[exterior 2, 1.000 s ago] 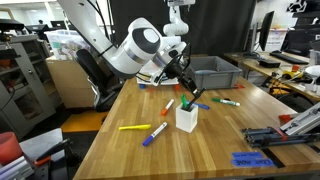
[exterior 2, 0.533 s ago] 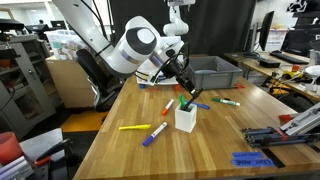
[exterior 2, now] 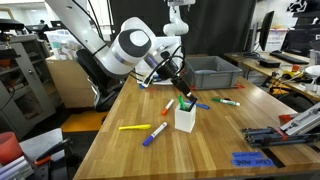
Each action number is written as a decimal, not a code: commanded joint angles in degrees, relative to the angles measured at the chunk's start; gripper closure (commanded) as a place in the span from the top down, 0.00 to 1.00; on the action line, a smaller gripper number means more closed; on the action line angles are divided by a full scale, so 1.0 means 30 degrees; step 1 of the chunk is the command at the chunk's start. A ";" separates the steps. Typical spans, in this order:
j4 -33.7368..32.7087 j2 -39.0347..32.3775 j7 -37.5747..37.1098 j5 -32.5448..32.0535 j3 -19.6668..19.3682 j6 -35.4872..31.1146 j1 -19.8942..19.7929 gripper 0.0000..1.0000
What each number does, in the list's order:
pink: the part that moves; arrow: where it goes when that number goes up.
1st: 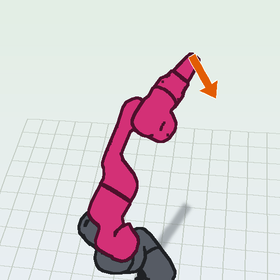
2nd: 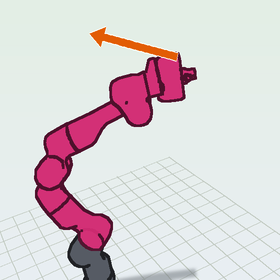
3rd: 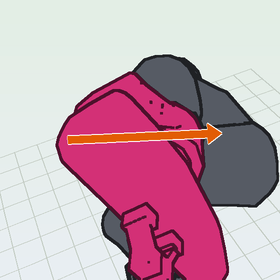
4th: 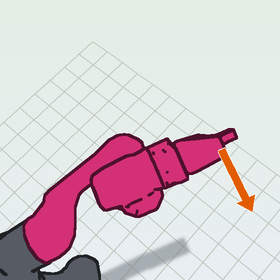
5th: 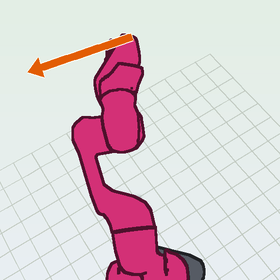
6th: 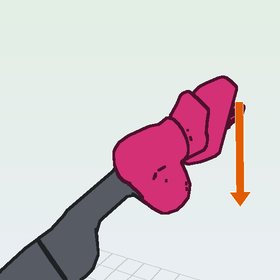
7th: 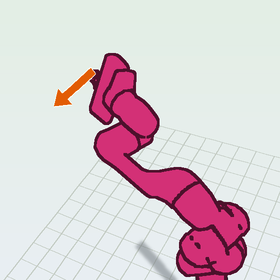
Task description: Pick the black pen on the table and put it in the pen holder
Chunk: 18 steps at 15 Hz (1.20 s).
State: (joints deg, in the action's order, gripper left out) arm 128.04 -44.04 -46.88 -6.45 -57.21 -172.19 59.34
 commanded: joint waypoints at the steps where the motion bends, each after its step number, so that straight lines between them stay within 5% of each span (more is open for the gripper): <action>1: 0.0286 0.0090 0.0955 0.0893 -0.0619 0.0411 0.0762 0.87; 4: 0.0617 0.0960 0.1294 0.1277 -0.1580 0.1674 0.1901 1.00; 7: 0.1022 0.1795 0.1325 0.0969 -0.2883 0.3497 0.3781 1.00; 16: 0.2944 1.0523 0.1194 -0.1498 -0.4010 0.9484 0.9726 1.00; 17: 0.3105 1.1588 0.1003 -0.2139 -0.4012 0.9790 1.0075 1.00; 18: 0.2198 0.9440 0.0199 -0.2067 -0.2587 0.9328 0.8526 1.00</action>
State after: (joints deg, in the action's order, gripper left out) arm 134.94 -17.27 -44.06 -9.60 -68.15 -144.39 88.24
